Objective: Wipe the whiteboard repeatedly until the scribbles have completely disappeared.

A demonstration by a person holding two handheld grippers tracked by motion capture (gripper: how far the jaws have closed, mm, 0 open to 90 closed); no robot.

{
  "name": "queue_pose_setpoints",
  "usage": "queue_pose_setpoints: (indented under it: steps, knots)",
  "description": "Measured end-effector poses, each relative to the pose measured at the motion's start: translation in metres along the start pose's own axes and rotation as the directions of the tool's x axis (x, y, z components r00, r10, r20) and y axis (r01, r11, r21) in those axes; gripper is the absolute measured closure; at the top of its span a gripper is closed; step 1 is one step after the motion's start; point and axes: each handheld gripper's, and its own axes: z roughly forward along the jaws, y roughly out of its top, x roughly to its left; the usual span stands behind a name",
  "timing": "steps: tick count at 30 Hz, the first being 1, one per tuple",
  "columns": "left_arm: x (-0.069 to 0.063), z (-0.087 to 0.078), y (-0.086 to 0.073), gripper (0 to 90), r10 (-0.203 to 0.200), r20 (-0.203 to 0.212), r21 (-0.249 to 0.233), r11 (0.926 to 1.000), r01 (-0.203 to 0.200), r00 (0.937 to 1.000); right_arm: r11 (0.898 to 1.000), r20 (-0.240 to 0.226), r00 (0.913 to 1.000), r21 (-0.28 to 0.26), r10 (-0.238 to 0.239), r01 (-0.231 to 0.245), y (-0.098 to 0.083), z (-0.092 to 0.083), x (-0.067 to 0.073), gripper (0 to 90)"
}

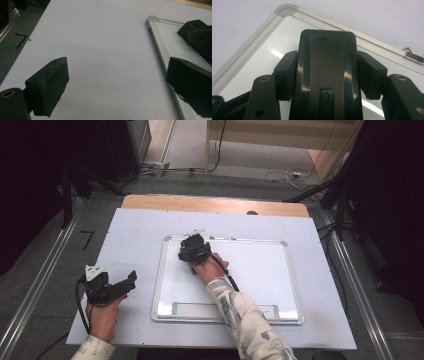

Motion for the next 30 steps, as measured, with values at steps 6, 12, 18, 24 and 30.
queue_pose_setpoints:
  steps: [6,12,18,24,30]
  knots:
    - [0.000,0.000,0.000,5.3,-0.002,0.002,-0.002,1.0000,0.002,1.0000,0.999,-0.037,0.9980,-0.004,-0.051,0.051,-0.010,-0.008,0.017,37.2]
    - [0.000,-0.002,-0.001,5.3,-0.001,0.000,-0.008,1.0000,0.001,1.0000,0.998,-0.054,0.9968,0.003,-0.058,0.058,-0.020,-0.018,0.010,37.2]
    - [0.001,-0.002,-0.001,5.3,-0.003,-0.004,-0.006,1.0000,0.003,1.0000,1.000,-0.037,0.9989,0.005,-0.028,0.029,-0.018,-0.015,-0.003,37.1]
    - [0.001,-0.001,0.000,5.3,-0.003,0.000,-0.002,1.0000,0.003,1.0000,1.000,-0.023,0.9997,0.000,-0.007,0.006,-0.006,-0.005,-0.003,37.2]
    - [0.000,0.000,0.000,5.3,0.000,0.000,-0.001,1.0000,0.000,1.0000,1.000,-0.048,0.9985,-0.012,-0.025,0.025,-0.007,-0.005,0.010,37.2]
